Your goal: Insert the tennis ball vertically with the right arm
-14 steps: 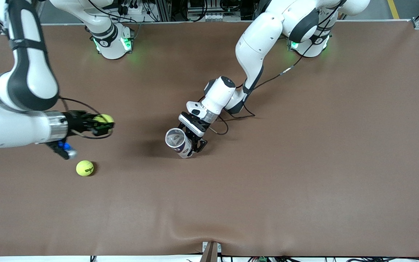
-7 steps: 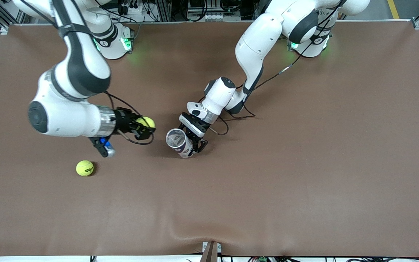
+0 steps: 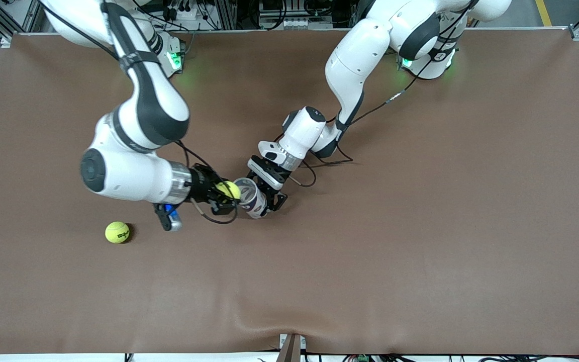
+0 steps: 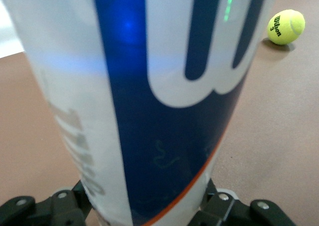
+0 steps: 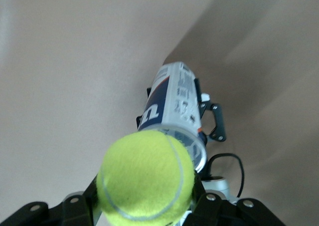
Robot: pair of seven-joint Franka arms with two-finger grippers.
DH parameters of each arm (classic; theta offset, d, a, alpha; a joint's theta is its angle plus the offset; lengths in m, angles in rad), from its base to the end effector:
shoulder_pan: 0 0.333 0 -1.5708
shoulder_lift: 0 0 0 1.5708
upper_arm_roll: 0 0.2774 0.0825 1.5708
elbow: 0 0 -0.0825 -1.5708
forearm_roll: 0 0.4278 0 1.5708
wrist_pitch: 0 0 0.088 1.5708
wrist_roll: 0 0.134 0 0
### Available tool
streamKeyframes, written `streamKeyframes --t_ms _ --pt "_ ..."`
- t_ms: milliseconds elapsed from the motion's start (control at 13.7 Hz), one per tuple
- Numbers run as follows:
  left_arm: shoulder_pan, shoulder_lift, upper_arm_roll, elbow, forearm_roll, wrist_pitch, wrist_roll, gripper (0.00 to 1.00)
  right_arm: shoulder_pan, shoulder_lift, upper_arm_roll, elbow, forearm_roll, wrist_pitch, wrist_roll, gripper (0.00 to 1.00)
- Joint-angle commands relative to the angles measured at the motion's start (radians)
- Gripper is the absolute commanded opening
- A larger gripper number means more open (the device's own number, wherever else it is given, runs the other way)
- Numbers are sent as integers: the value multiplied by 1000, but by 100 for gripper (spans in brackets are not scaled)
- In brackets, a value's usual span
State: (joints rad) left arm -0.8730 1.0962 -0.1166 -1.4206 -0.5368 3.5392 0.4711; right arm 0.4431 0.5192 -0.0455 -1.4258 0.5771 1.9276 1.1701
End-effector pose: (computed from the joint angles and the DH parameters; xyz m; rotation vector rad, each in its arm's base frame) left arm 0.4824 -0.5723 0.0783 2.3405 -0.9026 1.2183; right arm 0.6500 0.3338 0.3313 -2.4190 1.2861 0.5255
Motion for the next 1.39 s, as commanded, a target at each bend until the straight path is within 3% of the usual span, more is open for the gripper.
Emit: streamKeyframes --t_ms 0,292,584,657,730,1169,1315 --pt "-14 13 12 22 -14 13 -5 83 25 21 -13 41 9 -4 26 70" --pt "-14 13 14 22 -12 13 -5 83 55 33 -16 31 -9 -10 31 70" --pt "-12 13 14 22 -12 13 -5 83 51 30 -19 -2 -48 -22 49 79" --pt "-12 13 14 22 -12 13 -5 83 51 30 -19 -2 -57 -25 59 96" --pt "-14 13 14 22 -12 13 -5 84 49 30 -19 -1 -57 -38 59 100" --pt "-12 13 14 20 -12 13 -5 86 -21 16 -25 10 -71 -96 37 100" --pt "-12 13 14 20 -12 13 -5 88 -84 15 -25 8 -191 -184 -94 100"
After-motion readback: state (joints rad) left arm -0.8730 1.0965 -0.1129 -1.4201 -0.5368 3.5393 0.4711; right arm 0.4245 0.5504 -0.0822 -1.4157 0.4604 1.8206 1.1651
